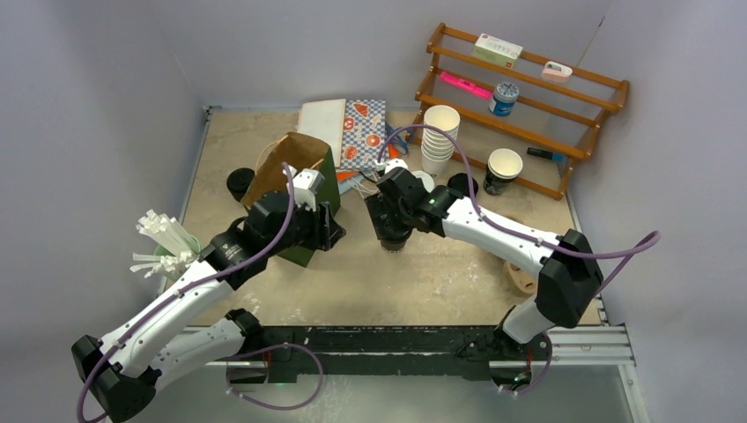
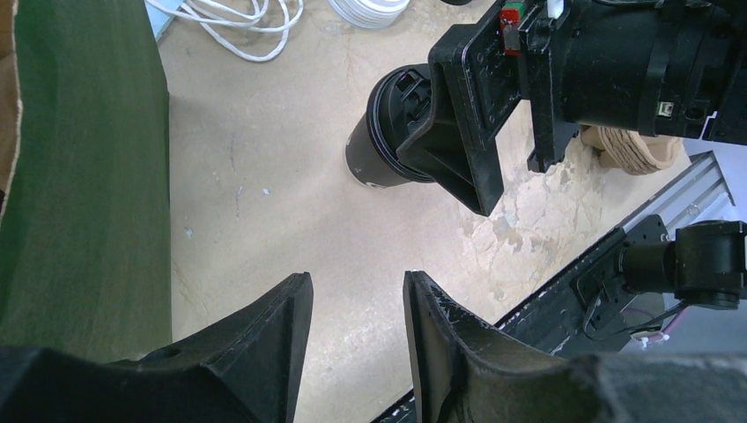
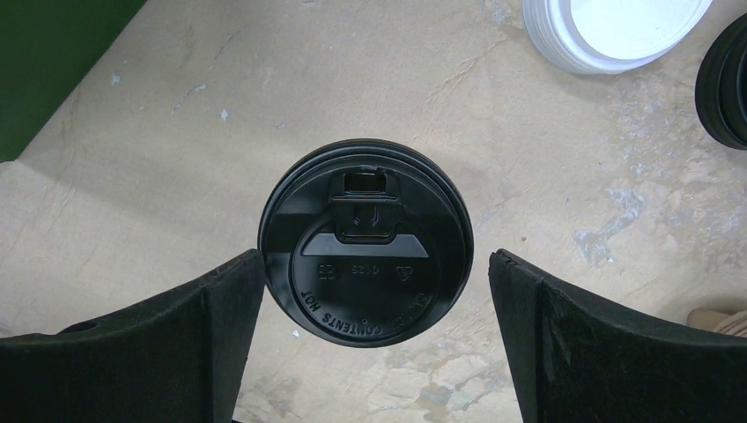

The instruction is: Pack the takeout coffee

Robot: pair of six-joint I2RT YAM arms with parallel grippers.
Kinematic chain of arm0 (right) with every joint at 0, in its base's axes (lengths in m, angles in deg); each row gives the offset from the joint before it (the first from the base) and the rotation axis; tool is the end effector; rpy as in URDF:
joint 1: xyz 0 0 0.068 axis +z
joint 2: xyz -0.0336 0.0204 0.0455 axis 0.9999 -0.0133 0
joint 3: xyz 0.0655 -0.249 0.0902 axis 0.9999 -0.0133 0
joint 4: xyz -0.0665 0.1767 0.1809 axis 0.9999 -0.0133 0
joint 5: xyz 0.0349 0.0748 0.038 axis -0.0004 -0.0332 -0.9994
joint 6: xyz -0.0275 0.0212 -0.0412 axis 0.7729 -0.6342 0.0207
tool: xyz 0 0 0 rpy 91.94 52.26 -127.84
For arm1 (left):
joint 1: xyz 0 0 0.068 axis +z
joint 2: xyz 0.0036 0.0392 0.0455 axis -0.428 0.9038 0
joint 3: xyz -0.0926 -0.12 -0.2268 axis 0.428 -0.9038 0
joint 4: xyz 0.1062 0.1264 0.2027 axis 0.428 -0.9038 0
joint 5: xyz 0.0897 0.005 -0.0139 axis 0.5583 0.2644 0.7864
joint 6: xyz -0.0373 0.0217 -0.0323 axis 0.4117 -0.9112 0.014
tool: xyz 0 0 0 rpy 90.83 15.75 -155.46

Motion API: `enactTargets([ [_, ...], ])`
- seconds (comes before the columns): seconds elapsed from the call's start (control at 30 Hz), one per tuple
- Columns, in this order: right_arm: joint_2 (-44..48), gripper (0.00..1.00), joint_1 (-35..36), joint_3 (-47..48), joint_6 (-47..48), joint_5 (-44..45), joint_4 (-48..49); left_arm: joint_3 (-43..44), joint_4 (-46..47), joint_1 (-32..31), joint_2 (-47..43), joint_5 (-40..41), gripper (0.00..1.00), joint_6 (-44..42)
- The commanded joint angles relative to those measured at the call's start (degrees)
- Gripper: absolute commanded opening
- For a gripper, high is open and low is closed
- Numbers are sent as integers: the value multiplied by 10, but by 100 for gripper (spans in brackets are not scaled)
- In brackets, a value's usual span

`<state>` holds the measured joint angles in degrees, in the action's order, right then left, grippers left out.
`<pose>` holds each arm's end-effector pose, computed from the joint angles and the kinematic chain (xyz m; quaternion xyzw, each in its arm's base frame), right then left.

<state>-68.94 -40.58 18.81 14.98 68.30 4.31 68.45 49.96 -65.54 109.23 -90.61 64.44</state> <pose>0.2318 0.2478 0.2786 -0.1669 0.9089 0.0919 0.3710 0.1461 -0.1250 0.3181 0.0974 0.8559 -0.2977 0.4115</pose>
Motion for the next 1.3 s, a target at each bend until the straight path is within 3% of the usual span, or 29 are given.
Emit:
enactTargets([
  [0.0, -7, 98, -3, -4, 12, -14, 9, 1, 20, -1, 1, -6, 45, 1],
  [0.63, -21, 88, -4, 15, 25, -17, -6, -1, 20, -2, 3, -4, 45, 0],
  [0.83, -19, 89, -3, 20, 24, -7, -14, -1, 21, -2, 3, -4, 45, 0],
  [0.97, -20, 96, -4, 22, 25, -2, -16, -1, 22, -2, 4, -5, 45, 0],
  [1.13, -20, 89, -3, 24, 25, -2, -17, 1, 23, -1, 7, -6, 45, 0],
  [1.27, -20, 91, -3, 28, 26, -2, -18, 2, 24, -1, 8, -6, 45, 0],
])
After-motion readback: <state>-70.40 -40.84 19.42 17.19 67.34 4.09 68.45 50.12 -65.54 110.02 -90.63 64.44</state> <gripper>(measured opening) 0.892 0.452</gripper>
